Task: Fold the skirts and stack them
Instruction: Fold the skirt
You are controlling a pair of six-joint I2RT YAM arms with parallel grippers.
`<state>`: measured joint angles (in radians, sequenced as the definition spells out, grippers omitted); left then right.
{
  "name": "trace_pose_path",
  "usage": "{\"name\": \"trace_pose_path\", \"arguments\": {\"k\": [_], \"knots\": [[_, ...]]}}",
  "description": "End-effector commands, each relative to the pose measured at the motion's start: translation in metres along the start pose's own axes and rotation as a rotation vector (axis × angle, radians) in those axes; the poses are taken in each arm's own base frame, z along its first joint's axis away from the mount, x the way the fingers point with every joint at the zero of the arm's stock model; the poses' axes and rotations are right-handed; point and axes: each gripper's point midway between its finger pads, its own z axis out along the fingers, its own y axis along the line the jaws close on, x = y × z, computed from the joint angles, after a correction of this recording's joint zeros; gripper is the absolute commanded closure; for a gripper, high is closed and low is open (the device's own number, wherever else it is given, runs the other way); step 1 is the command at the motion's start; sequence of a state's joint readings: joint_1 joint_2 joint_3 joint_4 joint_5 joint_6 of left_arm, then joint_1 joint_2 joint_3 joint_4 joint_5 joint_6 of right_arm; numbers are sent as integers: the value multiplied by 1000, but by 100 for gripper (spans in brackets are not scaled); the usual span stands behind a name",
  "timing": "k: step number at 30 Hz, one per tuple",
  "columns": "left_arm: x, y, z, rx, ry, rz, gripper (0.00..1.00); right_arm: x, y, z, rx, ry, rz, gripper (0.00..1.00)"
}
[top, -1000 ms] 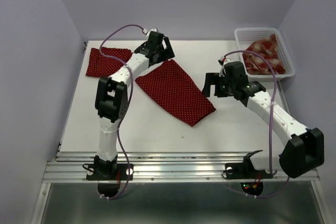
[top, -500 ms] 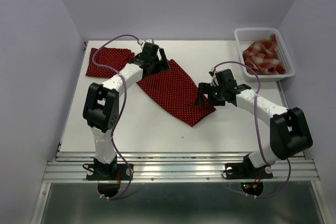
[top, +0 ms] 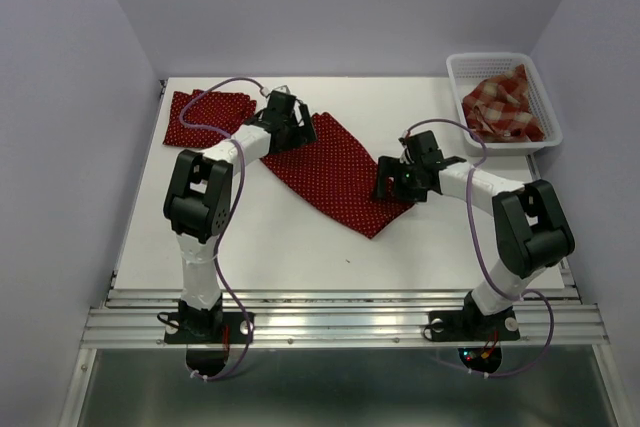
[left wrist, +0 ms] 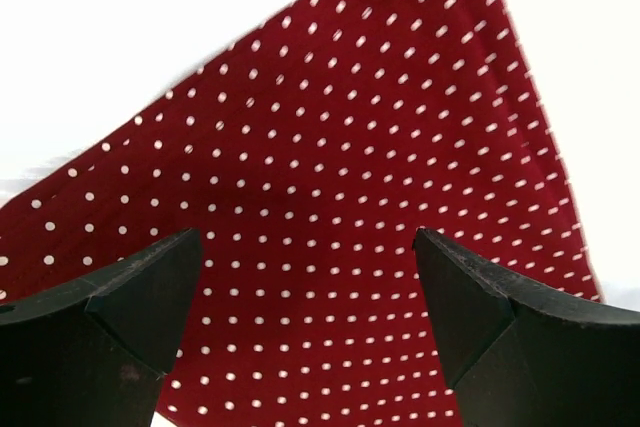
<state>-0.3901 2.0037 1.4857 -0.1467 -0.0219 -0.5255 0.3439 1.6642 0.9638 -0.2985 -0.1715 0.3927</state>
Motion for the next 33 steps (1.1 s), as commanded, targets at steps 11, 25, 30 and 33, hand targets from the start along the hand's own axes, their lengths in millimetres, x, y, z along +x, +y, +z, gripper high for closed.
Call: {"name": "trace_pose_path", "arguments": {"k": [11, 25, 30, 33], "knots": [[92, 47, 15, -22, 218, -39, 1, -12, -14, 18, -112, 45, -240, 0], [186, 81, -63, -77, 301, -217, 1, -77, 7, -28, -170, -64, -485, 0], [202, 48, -94, -23, 278, -286, 1, -106, 17, -77, -86, -192, -312, 0], [222, 29, -112, 14, 298, -297, 1, -109, 11, -99, -15, -261, -181, 0]]}}
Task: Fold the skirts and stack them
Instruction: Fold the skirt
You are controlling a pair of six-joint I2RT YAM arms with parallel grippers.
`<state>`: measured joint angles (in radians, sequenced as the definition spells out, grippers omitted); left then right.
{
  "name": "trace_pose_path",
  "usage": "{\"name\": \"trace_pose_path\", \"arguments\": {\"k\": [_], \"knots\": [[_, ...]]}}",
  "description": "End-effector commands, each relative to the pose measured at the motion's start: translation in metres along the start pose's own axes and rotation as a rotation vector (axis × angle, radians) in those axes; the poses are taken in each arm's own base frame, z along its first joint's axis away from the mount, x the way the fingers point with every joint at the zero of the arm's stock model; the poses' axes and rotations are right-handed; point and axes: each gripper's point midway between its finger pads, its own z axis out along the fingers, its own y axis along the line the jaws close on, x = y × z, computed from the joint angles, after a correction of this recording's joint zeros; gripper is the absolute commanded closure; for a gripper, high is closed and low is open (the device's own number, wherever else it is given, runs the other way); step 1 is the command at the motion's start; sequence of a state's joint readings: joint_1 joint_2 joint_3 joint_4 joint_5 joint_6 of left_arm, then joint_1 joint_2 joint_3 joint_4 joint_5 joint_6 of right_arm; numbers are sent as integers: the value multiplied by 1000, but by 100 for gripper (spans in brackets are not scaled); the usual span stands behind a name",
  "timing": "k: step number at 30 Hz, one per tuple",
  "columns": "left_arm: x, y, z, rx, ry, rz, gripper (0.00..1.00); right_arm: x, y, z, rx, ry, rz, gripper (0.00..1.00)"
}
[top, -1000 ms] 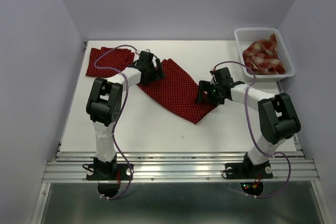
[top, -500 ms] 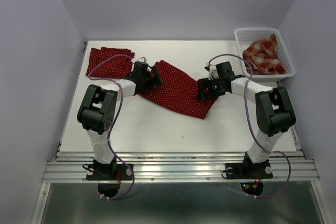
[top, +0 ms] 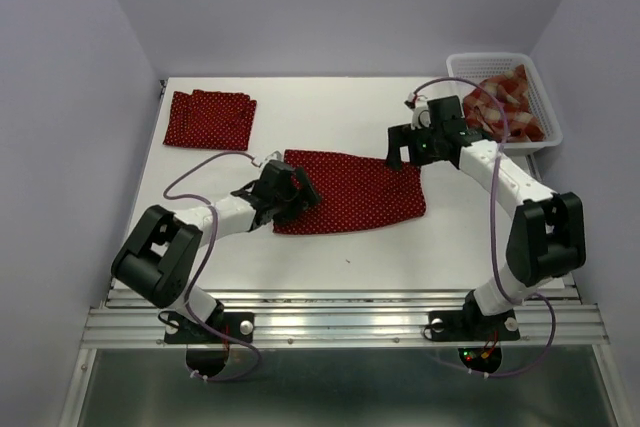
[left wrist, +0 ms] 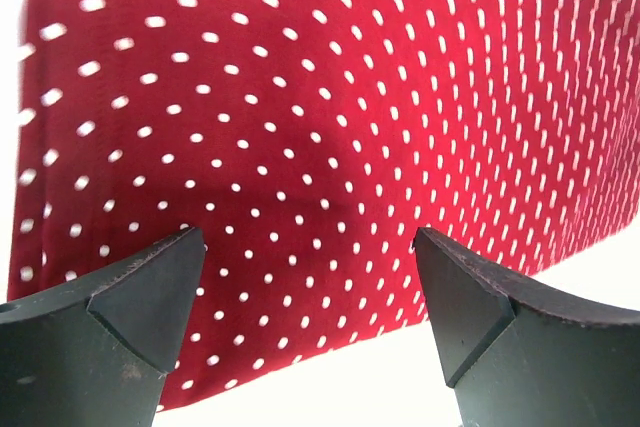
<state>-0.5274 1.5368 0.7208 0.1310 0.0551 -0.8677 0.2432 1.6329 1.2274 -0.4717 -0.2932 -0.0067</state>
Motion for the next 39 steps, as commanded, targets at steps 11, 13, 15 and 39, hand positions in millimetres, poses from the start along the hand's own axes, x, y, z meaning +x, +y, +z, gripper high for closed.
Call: {"name": "trace_pose_path", "arguments": {"k": [11, 13, 15, 39], "knots": [[12, -13, -61, -109, -109, 9, 1, 7, -32, -70, 325, -181, 346, 0], [-2, -12, -74, -154, -152, 41, 1, 12, -41, -68, 338, -166, 360, 0], [-21, -14, -86, -175, -217, 50, 1, 21, -48, -58, 343, -126, 367, 0], [-37, 37, -4, -190, -12, 121, 1, 98, -72, 21, 211, 137, 443, 12]]}}
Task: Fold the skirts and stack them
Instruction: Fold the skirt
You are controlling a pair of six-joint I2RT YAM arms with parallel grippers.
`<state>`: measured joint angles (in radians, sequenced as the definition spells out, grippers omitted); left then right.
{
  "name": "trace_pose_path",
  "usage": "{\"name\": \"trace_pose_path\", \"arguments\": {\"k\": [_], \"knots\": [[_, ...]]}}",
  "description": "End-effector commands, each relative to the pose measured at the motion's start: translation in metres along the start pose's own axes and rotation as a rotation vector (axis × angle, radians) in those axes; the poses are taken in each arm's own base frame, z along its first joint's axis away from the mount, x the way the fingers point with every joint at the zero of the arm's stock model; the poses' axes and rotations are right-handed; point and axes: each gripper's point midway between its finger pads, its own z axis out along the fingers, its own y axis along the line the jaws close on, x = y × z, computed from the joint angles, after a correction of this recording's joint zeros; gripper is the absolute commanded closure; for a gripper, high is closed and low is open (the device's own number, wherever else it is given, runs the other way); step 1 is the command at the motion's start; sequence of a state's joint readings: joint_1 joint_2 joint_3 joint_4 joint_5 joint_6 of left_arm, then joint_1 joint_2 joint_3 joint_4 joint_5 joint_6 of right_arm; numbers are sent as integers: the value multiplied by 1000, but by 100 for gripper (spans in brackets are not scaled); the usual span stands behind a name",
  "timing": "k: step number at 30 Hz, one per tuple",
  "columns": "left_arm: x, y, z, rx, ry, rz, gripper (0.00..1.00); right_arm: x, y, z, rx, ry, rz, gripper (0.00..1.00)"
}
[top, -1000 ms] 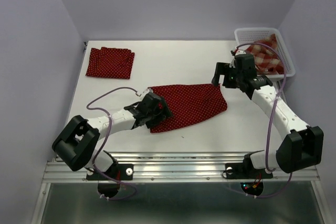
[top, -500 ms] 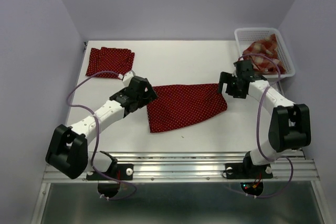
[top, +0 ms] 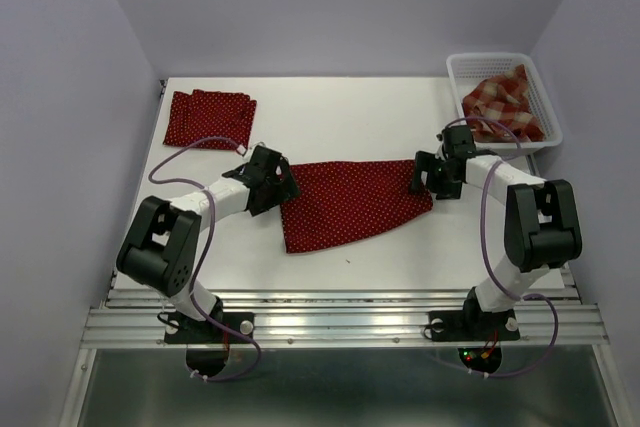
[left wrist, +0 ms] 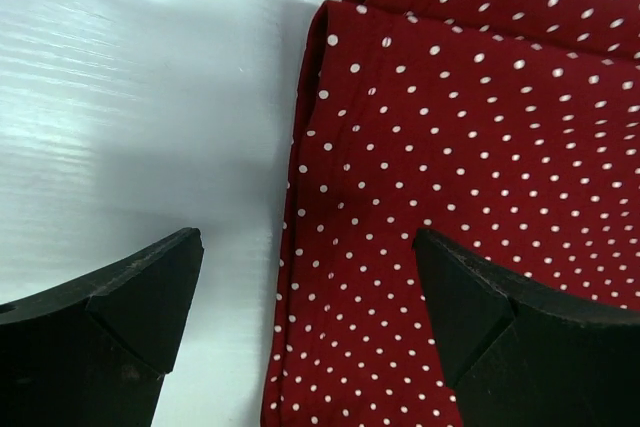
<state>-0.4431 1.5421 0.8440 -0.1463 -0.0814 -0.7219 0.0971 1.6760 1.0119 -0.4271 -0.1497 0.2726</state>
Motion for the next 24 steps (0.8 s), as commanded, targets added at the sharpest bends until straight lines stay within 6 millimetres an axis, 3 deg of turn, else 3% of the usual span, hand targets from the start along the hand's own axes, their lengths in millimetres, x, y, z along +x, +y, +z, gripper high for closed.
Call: {"name": "trace_pose_path", "arguments": {"k": [1, 6, 15, 20, 23, 24], "knots": [[2, -13, 9, 65, 26, 36, 1, 11, 1, 8, -46, 15, -1, 15], [8, -21, 17, 103, 62, 43, 1, 27, 2, 15, -72, 59, 7, 36], [18, -27, 22, 155, 104, 46, 1, 46, 4, 22, -106, 103, 33, 66], [21, -29, 25, 168, 109, 44, 1, 44, 10, 23, -138, 98, 39, 76], [22, -29, 23, 177, 109, 42, 1, 42, 12, 22, -147, 89, 36, 89], [21, -30, 22, 179, 107, 41, 1, 39, 13, 20, -151, 77, 28, 99]]}}
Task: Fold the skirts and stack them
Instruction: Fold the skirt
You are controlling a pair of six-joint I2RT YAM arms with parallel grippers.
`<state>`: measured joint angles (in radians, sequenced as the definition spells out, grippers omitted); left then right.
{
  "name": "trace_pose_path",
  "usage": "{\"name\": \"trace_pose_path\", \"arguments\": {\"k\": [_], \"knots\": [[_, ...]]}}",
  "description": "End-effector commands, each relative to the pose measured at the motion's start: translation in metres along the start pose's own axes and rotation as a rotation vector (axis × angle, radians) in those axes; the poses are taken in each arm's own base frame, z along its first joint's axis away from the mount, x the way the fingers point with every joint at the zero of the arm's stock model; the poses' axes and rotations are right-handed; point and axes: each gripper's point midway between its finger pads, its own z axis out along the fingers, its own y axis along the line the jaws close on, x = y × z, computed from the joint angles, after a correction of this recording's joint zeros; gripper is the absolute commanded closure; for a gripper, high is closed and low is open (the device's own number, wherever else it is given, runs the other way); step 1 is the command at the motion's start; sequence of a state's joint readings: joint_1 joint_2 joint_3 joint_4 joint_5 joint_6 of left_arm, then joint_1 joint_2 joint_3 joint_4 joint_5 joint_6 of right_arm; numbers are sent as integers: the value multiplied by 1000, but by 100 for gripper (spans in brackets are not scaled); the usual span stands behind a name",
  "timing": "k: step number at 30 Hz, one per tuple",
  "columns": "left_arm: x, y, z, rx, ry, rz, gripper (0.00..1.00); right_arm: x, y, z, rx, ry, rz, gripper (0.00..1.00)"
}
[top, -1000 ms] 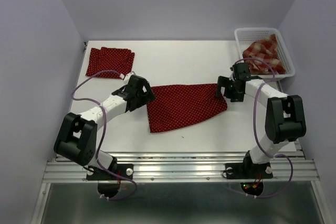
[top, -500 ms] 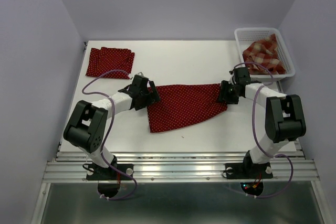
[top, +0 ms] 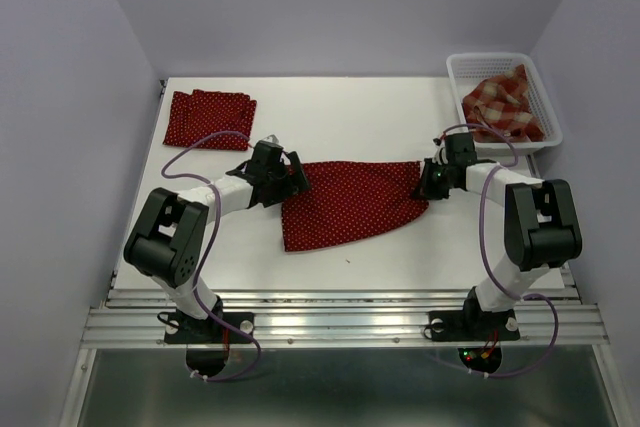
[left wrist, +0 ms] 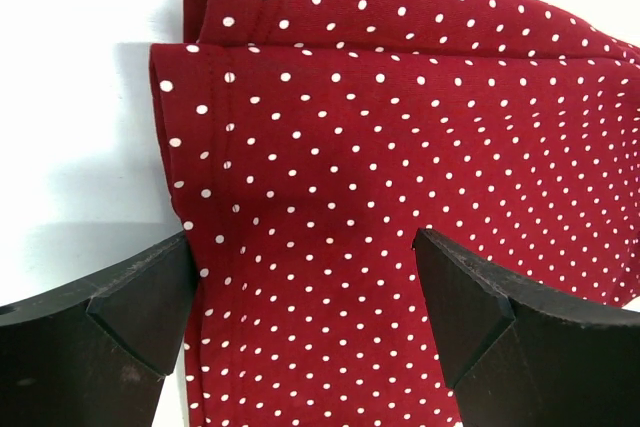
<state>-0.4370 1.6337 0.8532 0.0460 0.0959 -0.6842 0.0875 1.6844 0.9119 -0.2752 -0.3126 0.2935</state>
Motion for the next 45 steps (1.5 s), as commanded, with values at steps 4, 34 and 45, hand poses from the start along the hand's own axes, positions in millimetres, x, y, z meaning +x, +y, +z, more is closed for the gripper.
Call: {"name": "trace_pose_path", "arguments": {"k": [4, 34, 45], "knots": [[6, 3, -4, -14, 32, 22, 1, 6, -1, -10, 10, 5, -28, 99], [33, -30, 1, -3, 99, 62, 44, -76, 63, -141, 379, -268, -312, 99], [49, -27, 18, 11, 154, 53, 96, -63, 104, -143, 393, -258, -449, 99]]}}
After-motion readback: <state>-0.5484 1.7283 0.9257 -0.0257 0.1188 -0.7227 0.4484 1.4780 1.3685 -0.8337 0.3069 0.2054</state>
